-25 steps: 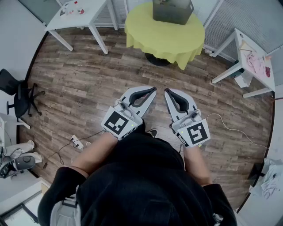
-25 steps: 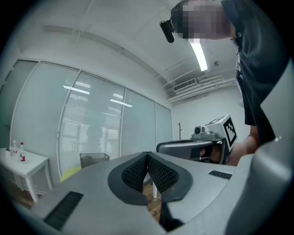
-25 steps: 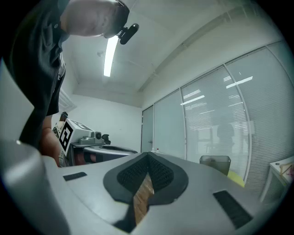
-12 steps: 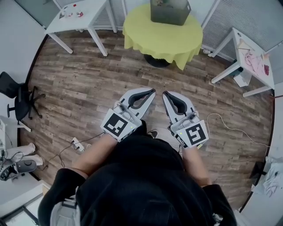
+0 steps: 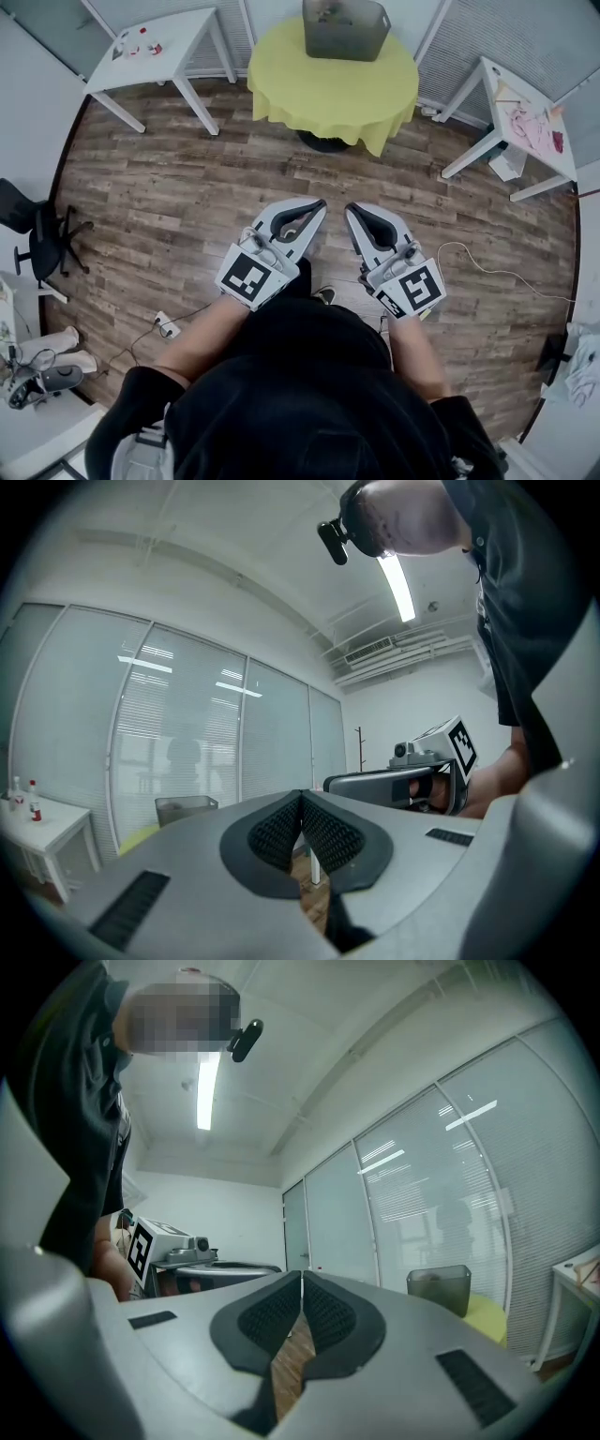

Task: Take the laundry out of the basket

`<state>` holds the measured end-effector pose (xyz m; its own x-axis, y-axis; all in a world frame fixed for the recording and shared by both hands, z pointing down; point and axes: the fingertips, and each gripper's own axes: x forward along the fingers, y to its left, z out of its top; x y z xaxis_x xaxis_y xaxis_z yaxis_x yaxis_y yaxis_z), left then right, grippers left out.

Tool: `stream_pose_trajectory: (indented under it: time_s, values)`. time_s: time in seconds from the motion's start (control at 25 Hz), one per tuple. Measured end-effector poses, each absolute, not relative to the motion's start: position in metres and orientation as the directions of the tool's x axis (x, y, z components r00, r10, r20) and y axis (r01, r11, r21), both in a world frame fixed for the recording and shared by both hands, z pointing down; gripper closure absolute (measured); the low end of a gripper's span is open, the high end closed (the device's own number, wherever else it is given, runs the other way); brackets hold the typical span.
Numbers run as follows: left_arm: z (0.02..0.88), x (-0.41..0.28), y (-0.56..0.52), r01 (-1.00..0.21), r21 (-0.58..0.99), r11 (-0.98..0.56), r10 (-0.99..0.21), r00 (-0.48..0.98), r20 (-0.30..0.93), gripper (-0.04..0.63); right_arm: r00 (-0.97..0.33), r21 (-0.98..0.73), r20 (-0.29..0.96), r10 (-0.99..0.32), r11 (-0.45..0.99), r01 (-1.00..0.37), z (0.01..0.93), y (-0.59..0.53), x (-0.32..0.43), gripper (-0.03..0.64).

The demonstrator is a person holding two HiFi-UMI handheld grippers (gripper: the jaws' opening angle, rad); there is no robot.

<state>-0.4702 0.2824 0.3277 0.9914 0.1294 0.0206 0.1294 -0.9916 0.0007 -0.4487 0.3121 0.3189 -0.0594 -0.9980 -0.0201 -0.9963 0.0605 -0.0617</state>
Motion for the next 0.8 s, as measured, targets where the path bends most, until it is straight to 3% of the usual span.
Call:
stream_pose_trajectory:
  time_s: [0.2,0.8]
  values:
    - [0.33,-0.44,0.264,0.183,0.012,-0.983,0.183,0.983,0.018,0.586,0.029,-0.007,0.013,-0.999,-0.029,-1.0,0.322,0.296,-0.419,0.592]
    - [0.332,-0.357,0.171,0.257,0.035,-0.966,0.258,0.966,0.007,0.586,0.095,-0.009,0.045,-0.994,-0.095,-0.995,0.323,0.202,-0.342,0.594]
